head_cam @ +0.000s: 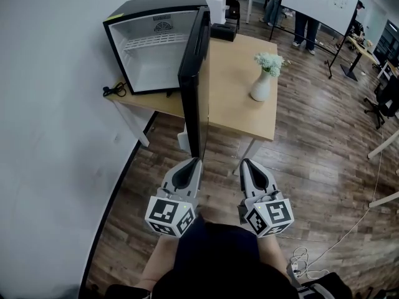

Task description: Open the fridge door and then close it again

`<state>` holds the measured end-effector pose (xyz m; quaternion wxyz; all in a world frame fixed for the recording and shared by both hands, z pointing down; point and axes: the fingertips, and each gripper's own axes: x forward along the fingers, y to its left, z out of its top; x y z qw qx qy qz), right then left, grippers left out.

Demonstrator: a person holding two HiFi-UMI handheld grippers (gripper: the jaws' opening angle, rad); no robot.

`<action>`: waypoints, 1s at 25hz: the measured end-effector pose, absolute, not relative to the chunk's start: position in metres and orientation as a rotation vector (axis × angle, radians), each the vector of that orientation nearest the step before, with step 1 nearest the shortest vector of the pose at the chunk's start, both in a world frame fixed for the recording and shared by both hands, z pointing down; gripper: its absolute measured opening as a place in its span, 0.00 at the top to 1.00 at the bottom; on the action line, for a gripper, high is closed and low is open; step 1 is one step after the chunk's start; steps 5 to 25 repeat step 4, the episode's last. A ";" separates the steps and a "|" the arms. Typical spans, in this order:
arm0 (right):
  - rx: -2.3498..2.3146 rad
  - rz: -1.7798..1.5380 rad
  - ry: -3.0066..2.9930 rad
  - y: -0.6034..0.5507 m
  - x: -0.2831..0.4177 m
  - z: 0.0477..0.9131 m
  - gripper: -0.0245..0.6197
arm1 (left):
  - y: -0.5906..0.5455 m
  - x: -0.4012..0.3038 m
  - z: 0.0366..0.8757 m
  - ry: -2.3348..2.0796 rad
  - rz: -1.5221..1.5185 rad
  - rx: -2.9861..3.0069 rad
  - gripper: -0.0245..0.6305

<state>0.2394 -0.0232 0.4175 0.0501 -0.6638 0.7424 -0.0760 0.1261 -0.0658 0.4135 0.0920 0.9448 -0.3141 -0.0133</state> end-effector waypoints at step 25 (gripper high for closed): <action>-2.022 -0.240 2.260 -0.025 0.238 0.419 0.98 | -0.067 0.125 0.415 -0.929 -0.036 2.805 0.95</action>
